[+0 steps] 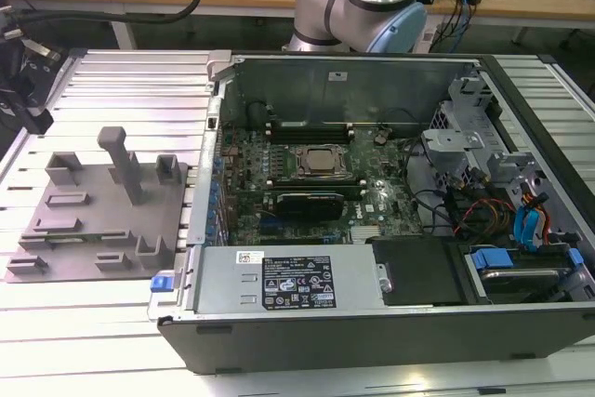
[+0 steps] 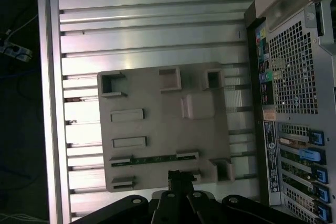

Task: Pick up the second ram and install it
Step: 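Pick up the second ram and move it above second insertion slot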

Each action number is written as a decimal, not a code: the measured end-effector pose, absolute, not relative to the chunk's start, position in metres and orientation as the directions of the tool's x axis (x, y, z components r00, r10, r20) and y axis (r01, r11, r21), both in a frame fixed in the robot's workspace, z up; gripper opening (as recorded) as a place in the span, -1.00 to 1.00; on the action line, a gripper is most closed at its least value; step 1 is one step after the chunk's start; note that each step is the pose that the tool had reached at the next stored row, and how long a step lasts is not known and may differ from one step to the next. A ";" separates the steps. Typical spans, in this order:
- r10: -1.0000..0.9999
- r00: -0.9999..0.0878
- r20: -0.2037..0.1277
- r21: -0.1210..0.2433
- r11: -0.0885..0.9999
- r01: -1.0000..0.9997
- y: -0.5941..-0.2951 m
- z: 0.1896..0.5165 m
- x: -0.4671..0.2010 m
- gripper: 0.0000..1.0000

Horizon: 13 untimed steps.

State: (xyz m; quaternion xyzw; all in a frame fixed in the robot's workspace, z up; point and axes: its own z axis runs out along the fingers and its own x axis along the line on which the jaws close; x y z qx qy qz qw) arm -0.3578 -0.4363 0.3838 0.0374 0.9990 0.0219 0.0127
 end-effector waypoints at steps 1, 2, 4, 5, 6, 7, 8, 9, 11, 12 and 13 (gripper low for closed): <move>0.075 -0.997 -0.024 0.045 0.996 0.074 -0.436 0.384 -0.358 -0.84; 0.065 -0.998 -0.024 0.045 0.997 0.064 -0.436 0.384 -0.358 -0.84; -0.028 -0.999 -0.024 0.045 0.999 -0.029 -0.436 0.384 -0.358 -0.84; -0.072 -0.997 -0.024 0.045 0.996 -0.073 -0.436 0.384 -0.358 -0.84; -0.101 -0.995 -0.024 0.045 0.994 -0.102 -0.436 0.384 -0.358 -0.84; -0.137 -0.990 -0.024 0.045 0.989 -0.138 -0.436 0.384 -0.358 -0.84; -0.165 -0.986 -0.024 0.045 0.985 -0.166 -0.436 0.384 -0.358 -0.84; -0.204 -0.979 -0.024 0.045 0.978 -0.205 -0.436 0.384 -0.358 -0.84; -0.276 -0.961 -0.024 0.045 0.960 -0.277 -0.436 0.384 -0.358 -0.84; -0.322 -0.947 -0.024 0.045 0.946 -0.322 -0.436 0.384 -0.358 -0.84; -0.351 -0.936 -0.024 0.045 0.935 -0.351 -0.436 0.384 -0.358 -0.84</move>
